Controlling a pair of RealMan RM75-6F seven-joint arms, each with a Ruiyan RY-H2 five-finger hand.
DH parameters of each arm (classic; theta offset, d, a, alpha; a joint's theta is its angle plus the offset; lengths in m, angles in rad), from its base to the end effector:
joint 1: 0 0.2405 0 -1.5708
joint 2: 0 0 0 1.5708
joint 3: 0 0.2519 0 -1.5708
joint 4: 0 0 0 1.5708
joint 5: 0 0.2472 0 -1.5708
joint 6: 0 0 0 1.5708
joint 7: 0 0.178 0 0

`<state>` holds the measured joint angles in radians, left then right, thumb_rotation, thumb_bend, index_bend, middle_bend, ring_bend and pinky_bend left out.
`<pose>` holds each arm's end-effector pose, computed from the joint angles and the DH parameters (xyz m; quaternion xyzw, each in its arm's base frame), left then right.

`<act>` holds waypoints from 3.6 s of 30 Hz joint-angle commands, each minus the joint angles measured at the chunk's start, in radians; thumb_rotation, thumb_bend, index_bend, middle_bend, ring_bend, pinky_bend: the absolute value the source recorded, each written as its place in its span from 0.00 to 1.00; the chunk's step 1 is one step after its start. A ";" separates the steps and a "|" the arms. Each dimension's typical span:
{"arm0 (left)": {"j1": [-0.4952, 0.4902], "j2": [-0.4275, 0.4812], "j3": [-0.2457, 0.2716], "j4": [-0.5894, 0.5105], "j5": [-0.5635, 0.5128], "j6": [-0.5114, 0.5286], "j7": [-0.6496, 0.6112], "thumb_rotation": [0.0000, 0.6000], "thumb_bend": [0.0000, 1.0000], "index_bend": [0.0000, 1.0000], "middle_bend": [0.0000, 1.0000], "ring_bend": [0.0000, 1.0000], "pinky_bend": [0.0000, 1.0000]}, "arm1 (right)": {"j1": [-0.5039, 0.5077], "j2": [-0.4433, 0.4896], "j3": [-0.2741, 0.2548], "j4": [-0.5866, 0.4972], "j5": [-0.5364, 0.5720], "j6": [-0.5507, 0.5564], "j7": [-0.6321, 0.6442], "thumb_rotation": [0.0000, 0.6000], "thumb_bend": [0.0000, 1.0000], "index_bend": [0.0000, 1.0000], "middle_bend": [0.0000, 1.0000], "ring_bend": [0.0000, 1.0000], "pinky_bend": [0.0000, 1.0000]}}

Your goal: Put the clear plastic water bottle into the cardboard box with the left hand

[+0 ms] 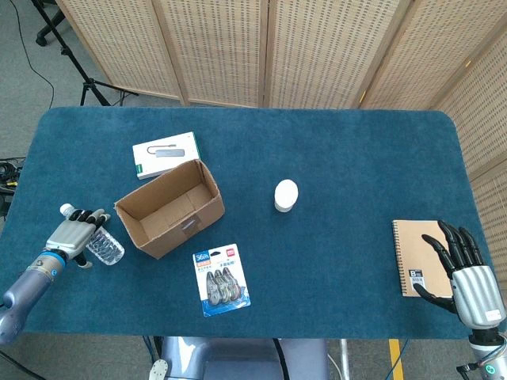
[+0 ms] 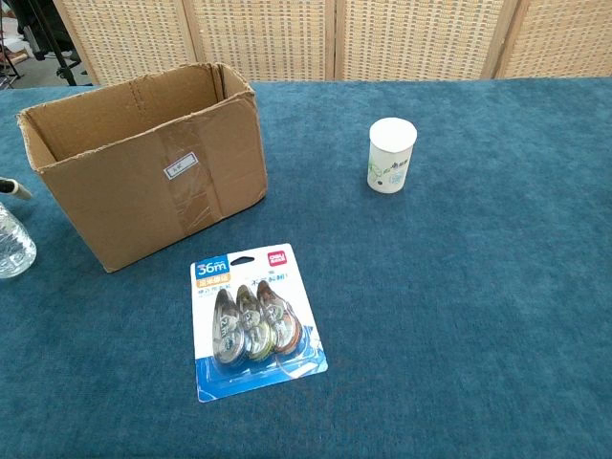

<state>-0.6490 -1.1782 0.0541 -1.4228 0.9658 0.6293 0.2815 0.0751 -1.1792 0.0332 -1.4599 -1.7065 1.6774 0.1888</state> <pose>-0.3481 0.3464 0.0284 -0.7521 -0.4543 -0.0844 0.4700 -0.3049 -0.2063 0.1306 0.6023 -0.3285 0.4998 0.5287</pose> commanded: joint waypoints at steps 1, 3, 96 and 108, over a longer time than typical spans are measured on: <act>0.006 -0.030 0.006 0.018 -0.007 0.043 0.029 1.00 0.18 0.12 0.08 0.00 0.12 | 0.000 0.000 0.000 0.002 -0.002 0.003 0.002 1.00 0.14 0.15 0.00 0.00 0.00; 0.009 -0.038 0.006 0.019 -0.012 0.055 0.036 1.00 0.23 0.16 0.11 0.01 0.15 | -0.001 -0.001 0.000 0.003 -0.003 0.004 0.002 1.00 0.14 0.15 0.00 0.00 0.00; 0.011 -0.133 -0.270 -0.524 0.290 0.628 0.111 1.00 0.76 0.72 0.56 0.41 0.46 | 0.007 0.004 0.006 0.022 0.014 -0.003 0.074 1.00 0.13 0.15 0.00 0.00 0.00; 0.024 -0.172 -0.255 -0.497 0.319 0.641 0.072 1.00 0.55 0.59 0.41 0.33 0.44 | 0.005 0.002 0.009 0.025 0.016 0.005 0.082 1.00 0.13 0.15 0.00 0.00 0.00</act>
<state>-0.6277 -1.3513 -0.2014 -1.9217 1.2840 1.2690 0.3563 0.0803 -1.1771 0.0426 -1.4347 -1.6906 1.6821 0.2703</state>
